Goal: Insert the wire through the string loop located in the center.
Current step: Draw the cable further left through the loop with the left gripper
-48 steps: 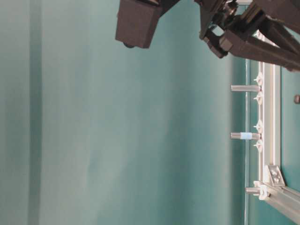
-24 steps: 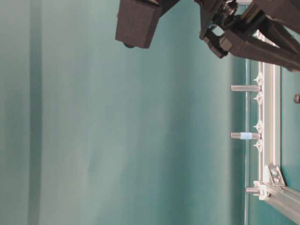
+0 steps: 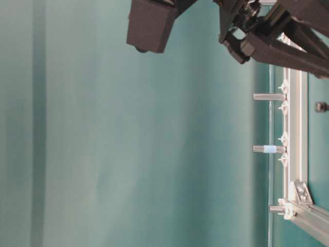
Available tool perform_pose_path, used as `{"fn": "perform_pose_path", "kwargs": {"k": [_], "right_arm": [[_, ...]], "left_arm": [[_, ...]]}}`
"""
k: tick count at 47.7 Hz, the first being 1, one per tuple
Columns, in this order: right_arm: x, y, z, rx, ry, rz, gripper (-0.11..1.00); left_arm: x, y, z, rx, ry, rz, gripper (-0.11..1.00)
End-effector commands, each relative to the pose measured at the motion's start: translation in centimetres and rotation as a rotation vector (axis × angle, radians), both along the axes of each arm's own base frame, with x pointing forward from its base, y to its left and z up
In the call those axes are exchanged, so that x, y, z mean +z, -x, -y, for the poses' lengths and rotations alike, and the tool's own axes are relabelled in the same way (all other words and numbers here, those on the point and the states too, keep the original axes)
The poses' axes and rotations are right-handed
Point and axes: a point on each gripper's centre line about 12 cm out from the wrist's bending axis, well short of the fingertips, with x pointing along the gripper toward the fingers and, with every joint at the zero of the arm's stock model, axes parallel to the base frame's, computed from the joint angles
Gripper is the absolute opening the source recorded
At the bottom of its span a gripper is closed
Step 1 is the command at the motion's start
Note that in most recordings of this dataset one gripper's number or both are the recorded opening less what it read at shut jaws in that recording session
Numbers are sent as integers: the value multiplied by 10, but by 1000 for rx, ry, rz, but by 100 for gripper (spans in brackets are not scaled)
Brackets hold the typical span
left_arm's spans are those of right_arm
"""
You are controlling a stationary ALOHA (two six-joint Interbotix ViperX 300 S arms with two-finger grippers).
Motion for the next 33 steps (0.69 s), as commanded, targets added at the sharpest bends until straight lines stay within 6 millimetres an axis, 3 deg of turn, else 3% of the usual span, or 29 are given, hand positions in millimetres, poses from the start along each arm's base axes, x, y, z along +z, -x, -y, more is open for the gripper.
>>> {"fn": "perform_pose_path", "kwargs": {"k": [1, 5, 13, 33], "right_arm": [[14, -2, 0, -2, -6, 43, 51], [14, -2, 0, -1, -4, 43, 51], [14, -2, 0, -1, -5, 44, 51], [23, -3, 0, -1, -7, 69, 51]], "left_arm": [[7, -7, 0, 6, 5, 27, 65], [7, -7, 0, 6, 5, 27, 57], [9, -8, 0, 5, 5, 38, 57], [40, -23, -10, -1, -29, 148, 58]]}}
